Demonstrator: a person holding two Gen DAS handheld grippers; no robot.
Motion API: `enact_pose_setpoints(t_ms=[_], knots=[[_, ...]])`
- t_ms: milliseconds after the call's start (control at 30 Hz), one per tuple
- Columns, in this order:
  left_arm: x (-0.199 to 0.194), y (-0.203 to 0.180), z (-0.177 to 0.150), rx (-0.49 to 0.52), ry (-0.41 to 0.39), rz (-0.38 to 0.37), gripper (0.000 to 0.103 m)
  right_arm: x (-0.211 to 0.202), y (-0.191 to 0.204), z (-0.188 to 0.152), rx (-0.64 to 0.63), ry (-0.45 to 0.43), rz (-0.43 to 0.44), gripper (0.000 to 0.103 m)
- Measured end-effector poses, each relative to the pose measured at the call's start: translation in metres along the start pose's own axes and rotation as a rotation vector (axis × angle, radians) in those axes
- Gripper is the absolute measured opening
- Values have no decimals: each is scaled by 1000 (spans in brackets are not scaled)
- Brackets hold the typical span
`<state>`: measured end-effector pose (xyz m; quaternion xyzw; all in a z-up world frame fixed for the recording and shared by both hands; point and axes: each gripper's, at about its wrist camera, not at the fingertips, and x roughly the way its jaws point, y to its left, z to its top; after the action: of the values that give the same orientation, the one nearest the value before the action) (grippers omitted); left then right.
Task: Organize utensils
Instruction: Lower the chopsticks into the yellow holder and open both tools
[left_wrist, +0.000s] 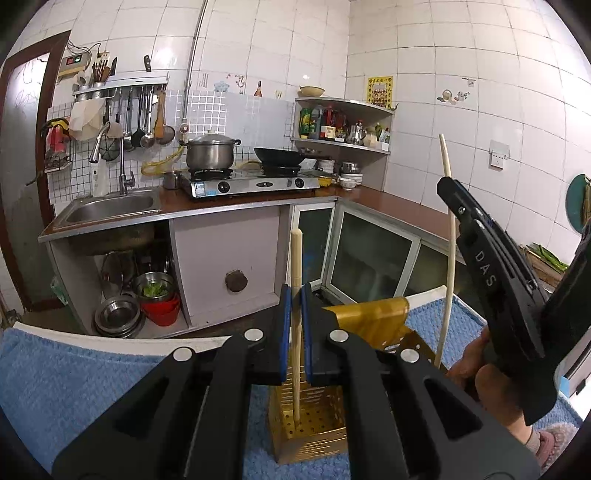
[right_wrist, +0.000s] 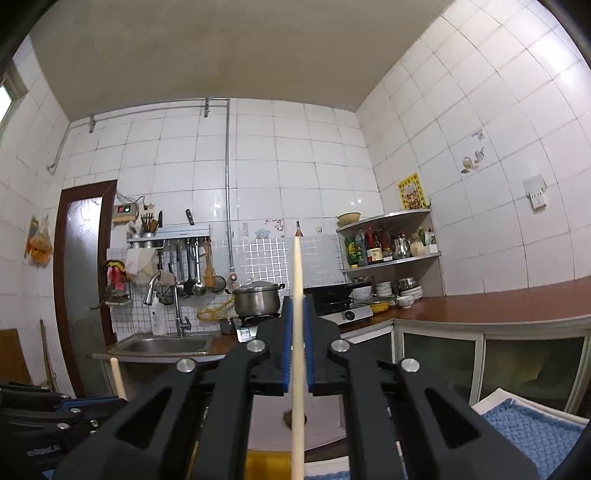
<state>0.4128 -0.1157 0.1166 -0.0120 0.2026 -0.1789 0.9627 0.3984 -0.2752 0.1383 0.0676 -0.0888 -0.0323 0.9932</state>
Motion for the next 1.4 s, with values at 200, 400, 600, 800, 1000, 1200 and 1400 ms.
enact_pose_setpoints(t_ms=[200, 400, 600, 800, 1000, 1200, 1400], knots=[[2, 6, -8, -12, 15, 1, 4, -5, -3, -10, -5, 35, 12, 6], [2, 7, -15, -7, 23, 6, 4, -10, -7, -19, -10, 54, 23, 6], [-4, 10, -20, -19, 10, 10, 4, -20, -14, -26, -16, 89, 28, 6], [-12, 7, -22, -7, 12, 13, 4, -33, -18, -34, -17, 126, 40, 6], [-16, 9, -25, -15, 22, 17, 4, -41, -21, -42, -21, 180, 42, 6], [-23, 11, -28, -33, 29, 18, 5, -43, -23, -50, -27, 279, 34, 7], [-43, 13, -30, -41, 43, 26, 40, -51, -27, -50, -27, 372, 20, 37]])
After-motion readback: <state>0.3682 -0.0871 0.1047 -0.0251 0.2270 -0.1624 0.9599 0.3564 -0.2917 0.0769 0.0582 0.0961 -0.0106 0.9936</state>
